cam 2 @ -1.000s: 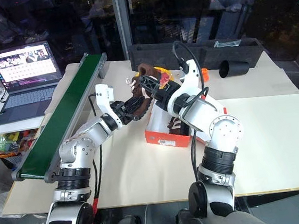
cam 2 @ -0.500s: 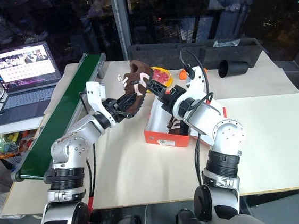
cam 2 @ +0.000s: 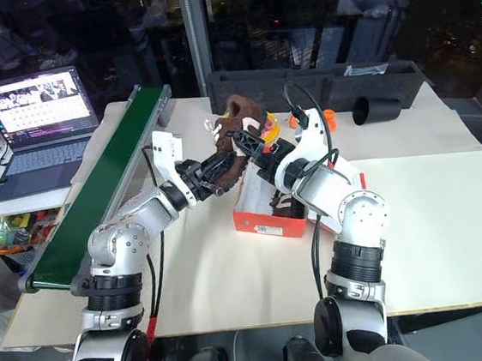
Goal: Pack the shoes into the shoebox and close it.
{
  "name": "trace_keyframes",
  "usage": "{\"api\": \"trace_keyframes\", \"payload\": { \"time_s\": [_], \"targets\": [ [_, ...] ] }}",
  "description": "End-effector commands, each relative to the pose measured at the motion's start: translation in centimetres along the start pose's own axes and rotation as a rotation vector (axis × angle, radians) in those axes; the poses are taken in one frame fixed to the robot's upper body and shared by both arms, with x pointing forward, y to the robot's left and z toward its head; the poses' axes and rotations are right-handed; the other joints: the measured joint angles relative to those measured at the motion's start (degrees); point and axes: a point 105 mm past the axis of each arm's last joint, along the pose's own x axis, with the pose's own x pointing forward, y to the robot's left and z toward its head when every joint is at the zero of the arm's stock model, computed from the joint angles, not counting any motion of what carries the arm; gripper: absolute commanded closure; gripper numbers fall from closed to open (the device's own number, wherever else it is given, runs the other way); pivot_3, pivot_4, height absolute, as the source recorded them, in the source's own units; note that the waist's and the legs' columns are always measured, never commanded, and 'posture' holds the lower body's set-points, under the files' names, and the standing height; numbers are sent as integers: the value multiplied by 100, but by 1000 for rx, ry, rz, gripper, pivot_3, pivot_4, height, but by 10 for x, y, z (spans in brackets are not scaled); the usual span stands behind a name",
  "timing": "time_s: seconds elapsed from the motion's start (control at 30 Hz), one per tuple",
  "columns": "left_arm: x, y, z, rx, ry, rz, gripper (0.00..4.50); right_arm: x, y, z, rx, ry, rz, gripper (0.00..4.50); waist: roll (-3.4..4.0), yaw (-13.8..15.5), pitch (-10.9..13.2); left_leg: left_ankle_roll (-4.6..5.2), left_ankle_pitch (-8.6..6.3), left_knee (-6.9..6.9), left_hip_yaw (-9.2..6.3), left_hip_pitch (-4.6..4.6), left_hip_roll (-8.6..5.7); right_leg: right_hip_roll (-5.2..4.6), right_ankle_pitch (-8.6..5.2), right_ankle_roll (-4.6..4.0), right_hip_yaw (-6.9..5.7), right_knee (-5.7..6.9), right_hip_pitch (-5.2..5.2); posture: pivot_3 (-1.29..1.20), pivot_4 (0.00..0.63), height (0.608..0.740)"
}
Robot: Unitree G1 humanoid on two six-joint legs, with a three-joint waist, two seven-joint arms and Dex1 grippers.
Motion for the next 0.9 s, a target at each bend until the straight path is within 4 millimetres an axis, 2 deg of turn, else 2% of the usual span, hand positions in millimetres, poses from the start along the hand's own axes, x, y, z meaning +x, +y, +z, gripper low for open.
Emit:
{"api": "trace_keyframes", "payload": {
  "time_s": [0.03,0.13,0.23,0.43,0.53,0.67,0.9],
  "targets": [
    [4,-25,16,30,-51,-107,4227,5,-2,14,26,-65,2,0,3,3,2,0,0,0,-1,1,0,0,0,0,0,2,0,0,150,681],
    [4,-19,16,37,-50,-79,4227,5,-4,17,37,-77,-1,0,4,22,2,0,0,1,0,2,-1,0,0,0,0,1,1,0,150,681],
    [4,-15,18,45,-52,-60,4242,4,-2,15,27,-77,0,654,5,39,3,0,0,-1,0,0,-2,-1,0,0,-1,-6,2,0,150,681],
    [3,-14,19,46,-55,-54,4242,4,-1,14,26,-78,0,2690,5,37,3,0,0,-5,-1,-5,-1,-2,0,0,-3,-18,2,0,150,681],
    [4,-14,18,45,-54,-52,4242,4,-1,15,25,-83,0,3421,6,36,4,0,0,-5,-3,-5,-1,-1,0,0,-4,-17,2,0,150,681],
    [5,-14,16,44,-51,-53,4242,4,-1,15,15,-81,-6,3762,6,36,4,0,0,-5,-3,-5,-1,-2,0,0,-5,-17,2,0,150,681],
    [6,-13,12,57,-33,-41,4242,3,1,17,-7,-82,-13,3793,6,36,4,0,0,-6,-3,-5,-1,-2,0,0,-5,-18,2,0,150,681]
  ]
}}
